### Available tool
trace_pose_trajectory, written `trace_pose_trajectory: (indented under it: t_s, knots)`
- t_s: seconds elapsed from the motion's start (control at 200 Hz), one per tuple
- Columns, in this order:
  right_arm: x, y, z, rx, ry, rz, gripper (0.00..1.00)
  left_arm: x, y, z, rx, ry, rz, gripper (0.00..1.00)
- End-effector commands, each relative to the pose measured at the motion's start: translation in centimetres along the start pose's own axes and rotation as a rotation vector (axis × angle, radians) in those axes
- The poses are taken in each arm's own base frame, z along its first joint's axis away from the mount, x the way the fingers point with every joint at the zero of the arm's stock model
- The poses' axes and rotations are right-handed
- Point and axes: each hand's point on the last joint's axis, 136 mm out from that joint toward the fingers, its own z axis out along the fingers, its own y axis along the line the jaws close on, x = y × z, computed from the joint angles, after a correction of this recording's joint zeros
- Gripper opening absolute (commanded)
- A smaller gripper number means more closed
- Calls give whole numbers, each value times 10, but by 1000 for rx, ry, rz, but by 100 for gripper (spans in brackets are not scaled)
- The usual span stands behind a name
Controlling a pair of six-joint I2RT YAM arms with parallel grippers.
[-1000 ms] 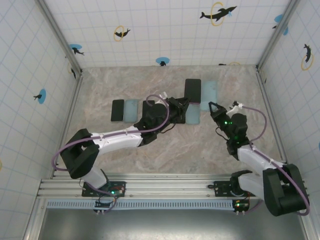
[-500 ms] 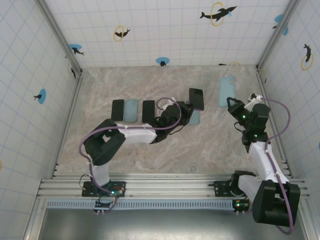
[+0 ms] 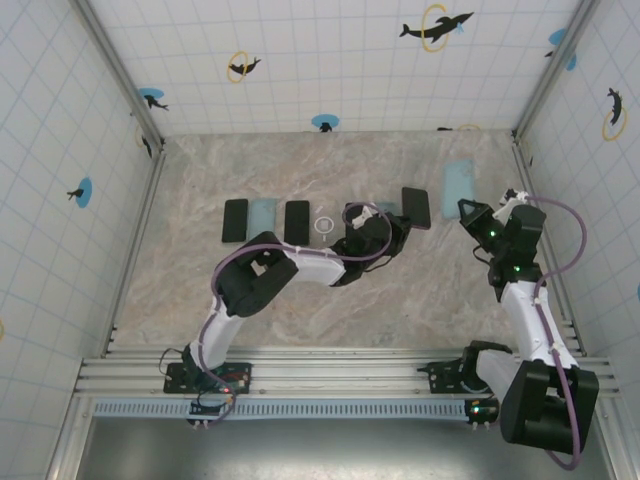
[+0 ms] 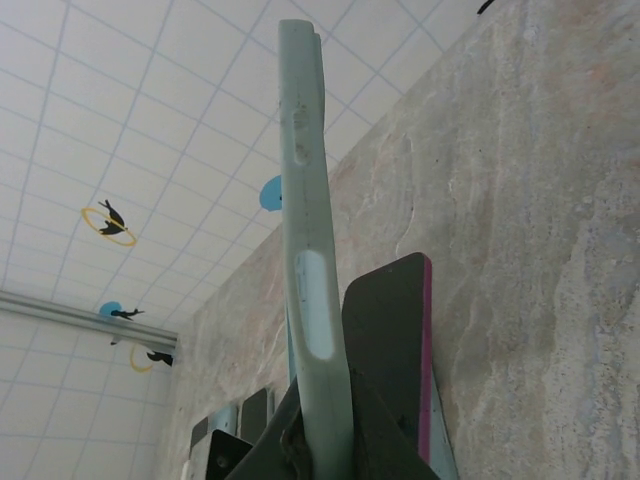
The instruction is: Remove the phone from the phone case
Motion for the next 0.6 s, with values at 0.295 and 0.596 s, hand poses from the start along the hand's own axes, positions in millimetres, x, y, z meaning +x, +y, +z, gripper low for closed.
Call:
trace_pose_trajectory:
  t_s: [0.295,0.596]
  knots:
    - [-14,2,-5,35,-37,-42,0,15,-1,27,51,-25,-130,0]
    - [-9,0,-5,32,-31,-35,0,17,30,45,-11,-56,-169,0]
